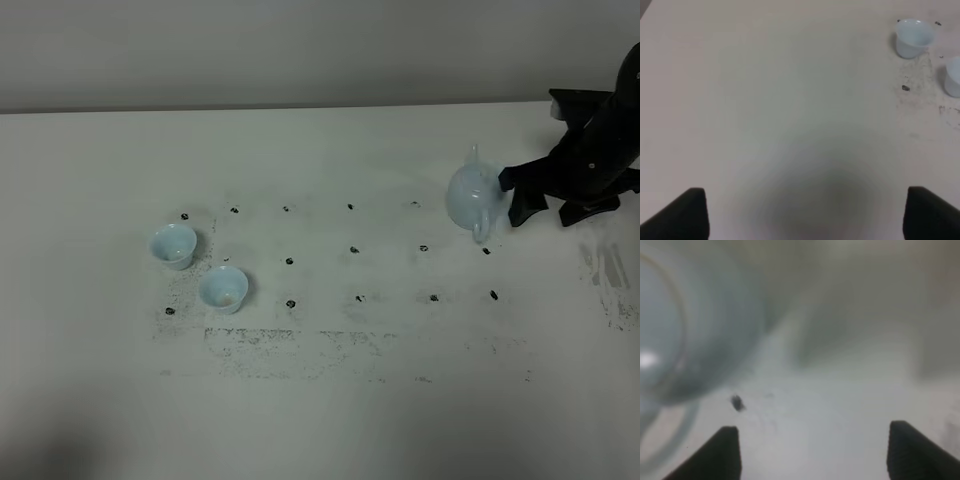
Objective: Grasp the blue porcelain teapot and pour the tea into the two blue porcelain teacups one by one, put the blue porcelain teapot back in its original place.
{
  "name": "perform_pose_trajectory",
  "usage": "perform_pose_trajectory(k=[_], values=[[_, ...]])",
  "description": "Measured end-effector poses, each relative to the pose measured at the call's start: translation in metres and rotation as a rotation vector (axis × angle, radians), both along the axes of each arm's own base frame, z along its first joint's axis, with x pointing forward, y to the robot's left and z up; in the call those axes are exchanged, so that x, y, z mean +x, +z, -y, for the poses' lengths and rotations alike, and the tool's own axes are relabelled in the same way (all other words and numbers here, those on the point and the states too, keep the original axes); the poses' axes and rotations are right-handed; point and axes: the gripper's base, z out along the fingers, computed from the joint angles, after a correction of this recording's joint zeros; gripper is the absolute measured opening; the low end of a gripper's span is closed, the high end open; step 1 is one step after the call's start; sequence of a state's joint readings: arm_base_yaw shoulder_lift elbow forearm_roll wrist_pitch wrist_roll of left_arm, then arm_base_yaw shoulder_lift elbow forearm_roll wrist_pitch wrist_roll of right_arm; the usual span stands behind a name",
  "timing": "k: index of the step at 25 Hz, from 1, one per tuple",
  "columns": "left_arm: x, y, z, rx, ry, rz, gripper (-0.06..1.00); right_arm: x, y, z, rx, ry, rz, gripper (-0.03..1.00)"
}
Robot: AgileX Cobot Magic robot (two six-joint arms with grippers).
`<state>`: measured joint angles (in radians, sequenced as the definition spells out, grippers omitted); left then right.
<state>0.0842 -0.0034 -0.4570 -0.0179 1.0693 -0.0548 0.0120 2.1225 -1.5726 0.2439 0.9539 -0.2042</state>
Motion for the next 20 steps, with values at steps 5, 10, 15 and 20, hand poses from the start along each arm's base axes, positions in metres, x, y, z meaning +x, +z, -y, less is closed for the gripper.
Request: perform_pose_trajectory(k=[5,10,15,20], values=[[0.0,0.0,0.0,0.0,0.0,0.0,0.75,-0.019,0.056,-0.005,0.008,0.032,0.029,0.59],[0.0,0.0,0.0,0.0,0.0,0.0,0.75,-0.038,0.093,-0.045,0.088,0.037,0.046,0.59],[0.0,0.0,0.0,0.0,0.0,0.0,0.75,-0.032,0.072,-0.069,0.128,-0.07,-0.017,0.59],[0.0,0.0,0.0,0.0,0.0,0.0,0.75,-0.022,0.032,-0.069,0.099,-0.098,-0.097,0.54]])
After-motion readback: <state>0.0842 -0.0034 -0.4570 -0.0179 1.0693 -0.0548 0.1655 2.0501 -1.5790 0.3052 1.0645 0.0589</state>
